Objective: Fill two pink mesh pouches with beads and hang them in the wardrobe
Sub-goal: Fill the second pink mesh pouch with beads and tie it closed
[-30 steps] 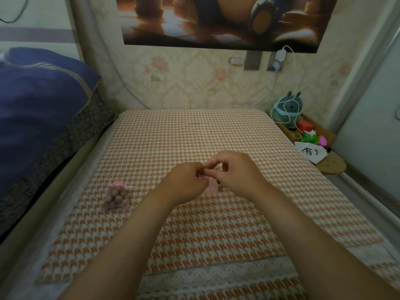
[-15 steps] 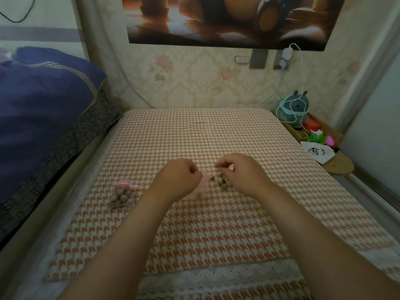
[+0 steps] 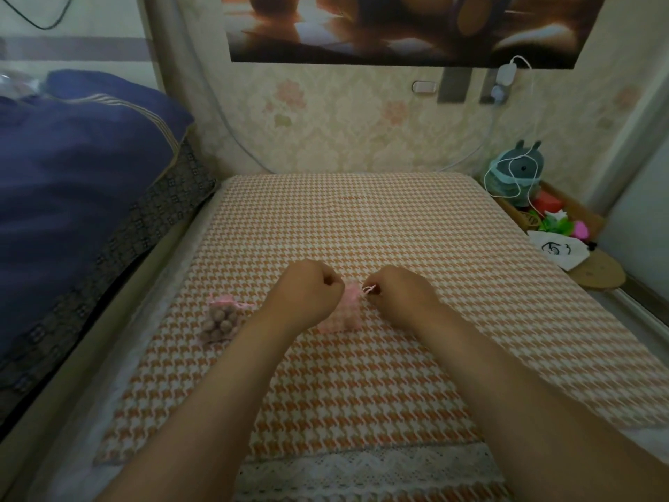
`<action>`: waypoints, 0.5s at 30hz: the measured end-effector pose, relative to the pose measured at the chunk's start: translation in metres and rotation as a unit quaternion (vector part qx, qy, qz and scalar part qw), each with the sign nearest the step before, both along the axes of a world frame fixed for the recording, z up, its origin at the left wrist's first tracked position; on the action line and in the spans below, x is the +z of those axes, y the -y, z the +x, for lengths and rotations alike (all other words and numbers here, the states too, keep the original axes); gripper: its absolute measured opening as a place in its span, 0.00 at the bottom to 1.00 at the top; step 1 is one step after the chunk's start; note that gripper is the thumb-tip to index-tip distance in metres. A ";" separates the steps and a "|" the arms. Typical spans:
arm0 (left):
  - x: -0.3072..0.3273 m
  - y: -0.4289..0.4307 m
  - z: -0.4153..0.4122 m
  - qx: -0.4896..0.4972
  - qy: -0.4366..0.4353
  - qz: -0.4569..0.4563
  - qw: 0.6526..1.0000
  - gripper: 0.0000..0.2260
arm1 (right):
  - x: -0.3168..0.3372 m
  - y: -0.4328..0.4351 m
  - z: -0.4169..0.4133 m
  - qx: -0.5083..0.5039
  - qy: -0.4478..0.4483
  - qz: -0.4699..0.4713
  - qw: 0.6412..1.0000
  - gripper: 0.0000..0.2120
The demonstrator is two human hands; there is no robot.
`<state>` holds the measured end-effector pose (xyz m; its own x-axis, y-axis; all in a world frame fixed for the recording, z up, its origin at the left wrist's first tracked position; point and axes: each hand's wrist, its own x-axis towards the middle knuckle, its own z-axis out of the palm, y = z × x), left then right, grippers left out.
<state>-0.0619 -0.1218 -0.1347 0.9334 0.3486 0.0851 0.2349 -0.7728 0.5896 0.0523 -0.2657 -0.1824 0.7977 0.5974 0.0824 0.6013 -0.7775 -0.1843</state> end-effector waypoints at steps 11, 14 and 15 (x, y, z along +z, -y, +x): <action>0.001 -0.003 -0.002 -0.041 -0.014 -0.075 0.996 0.14 | 0.042 0.014 -0.017 -0.015 -0.065 0.325 0.943 0.04; 0.001 -0.002 -0.002 -0.041 -0.008 -0.076 0.996 0.15 | 0.053 0.014 -0.032 0.034 -0.076 0.337 0.938 0.04; 0.002 -0.001 -0.003 -0.042 -0.005 -0.079 0.996 0.14 | 0.053 0.014 -0.036 0.054 -0.075 0.323 0.942 0.04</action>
